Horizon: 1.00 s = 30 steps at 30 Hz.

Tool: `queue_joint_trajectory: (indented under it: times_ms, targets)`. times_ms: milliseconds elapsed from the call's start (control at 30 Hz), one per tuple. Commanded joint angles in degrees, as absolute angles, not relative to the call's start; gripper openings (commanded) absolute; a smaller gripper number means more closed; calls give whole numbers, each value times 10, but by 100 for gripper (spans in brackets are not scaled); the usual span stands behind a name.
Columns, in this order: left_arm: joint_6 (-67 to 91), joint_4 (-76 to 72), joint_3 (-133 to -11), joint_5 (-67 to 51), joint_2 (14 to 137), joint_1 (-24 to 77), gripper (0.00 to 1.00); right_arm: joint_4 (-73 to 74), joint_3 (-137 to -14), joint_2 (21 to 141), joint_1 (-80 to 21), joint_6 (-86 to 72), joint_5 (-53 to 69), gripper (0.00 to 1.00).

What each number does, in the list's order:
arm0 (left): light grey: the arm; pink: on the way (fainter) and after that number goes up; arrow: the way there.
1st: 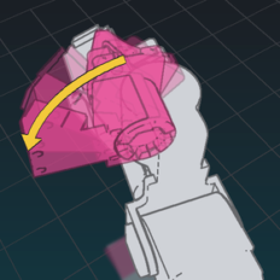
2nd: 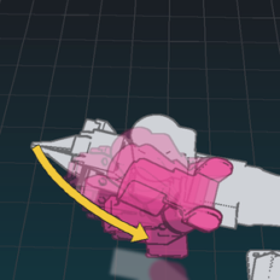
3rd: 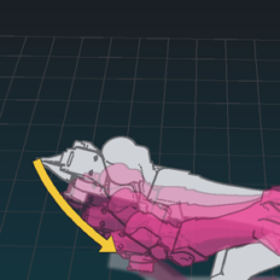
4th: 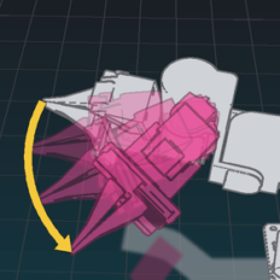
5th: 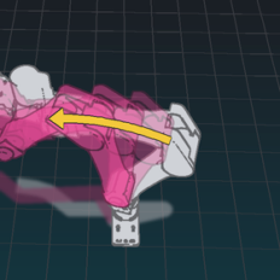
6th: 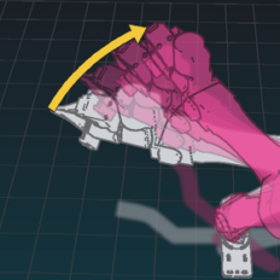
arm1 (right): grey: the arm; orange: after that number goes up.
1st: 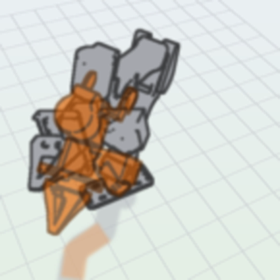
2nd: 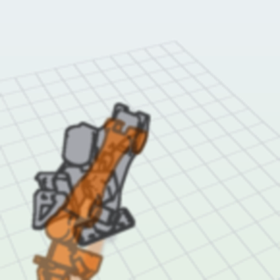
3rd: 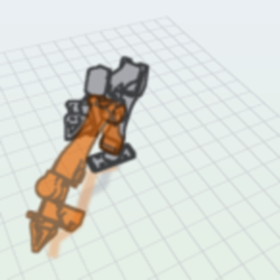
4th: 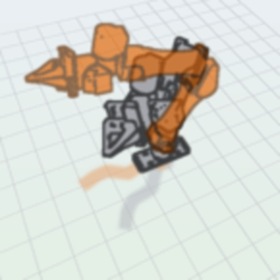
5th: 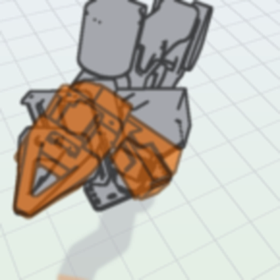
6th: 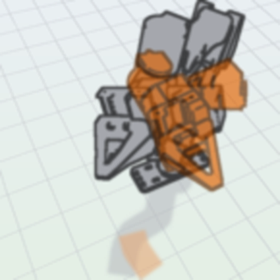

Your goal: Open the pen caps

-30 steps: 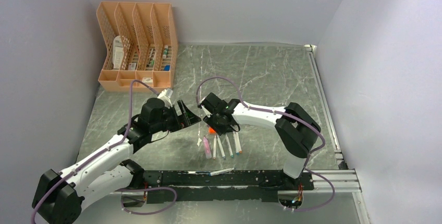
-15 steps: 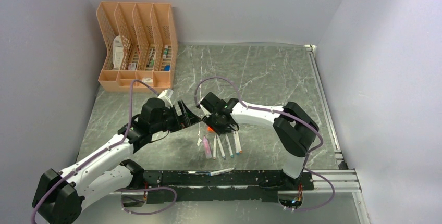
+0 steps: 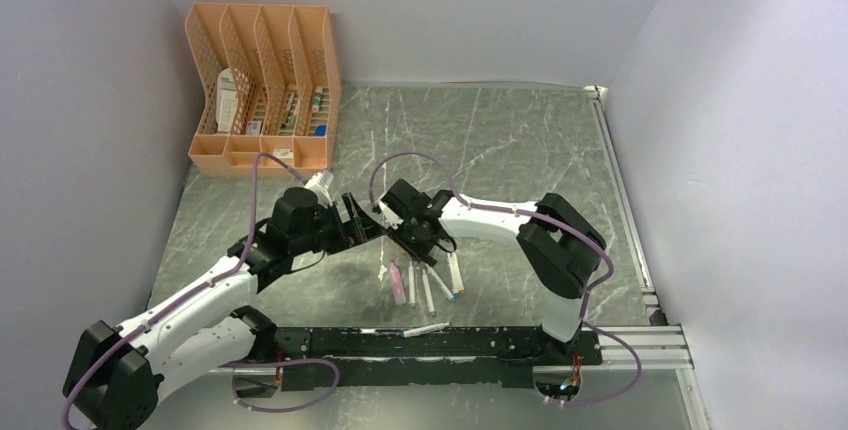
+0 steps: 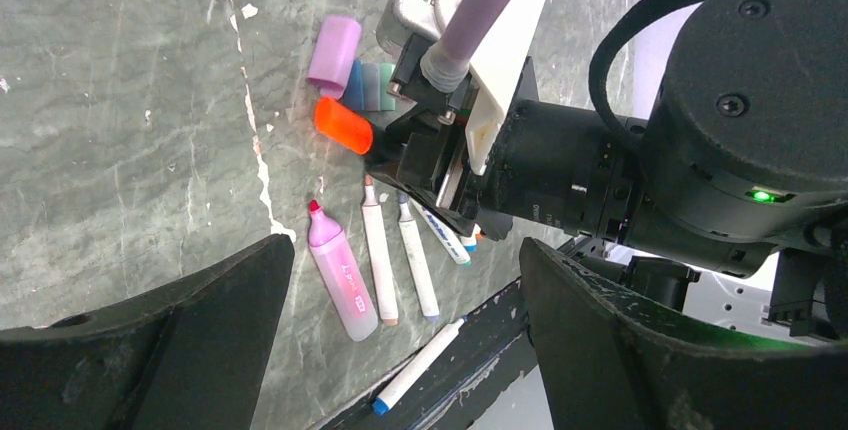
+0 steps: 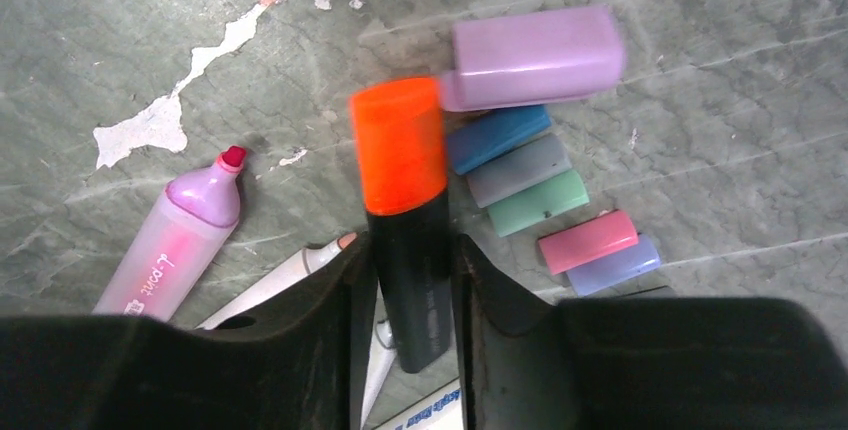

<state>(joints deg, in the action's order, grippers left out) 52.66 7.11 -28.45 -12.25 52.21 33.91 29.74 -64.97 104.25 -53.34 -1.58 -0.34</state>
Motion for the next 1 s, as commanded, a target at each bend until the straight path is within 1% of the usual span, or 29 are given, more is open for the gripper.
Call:
queue_joint_trajectory:
  times_ms: [0, 67, 300, 433, 533, 667, 833, 900, 967]
  targets:
    - [516, 61, -308, -138, 523, 335, 94, 302, -647, 1056, -536, -8, -27, 27]
    - [517, 60, -308, -138, 524, 335, 94, 300, -648, 1048, -536, -8, -39, 22]
    - [511, 67, -315, -136, 516, 335, 96, 301, -664, 980, -536, -14, -83, 15]
    - [512, 60, -316, -135, 504, 335, 98, 304, -679, 922, -535, -20, -75, 13]
    - [512, 56, -317, -135, 496, 335, 100, 313, -693, 883, -535, -34, -56, 13]
    - [518, 27, -306, -149, 482, 335, 100, 315, -692, 842, -535, -79, -17, 13]
    - [536, -39, -280, -163, 455, 335, 100, 256, -625, 782, -535, -163, 69, 13]
    - [538, -39, -277, -160, 457, 335, 100, 235, -597, 775, -534, -175, 68, 14]
    - [538, -37, -276, -162, 464, 335, 100, 251, -589, 789, -534, -171, 41, 19]
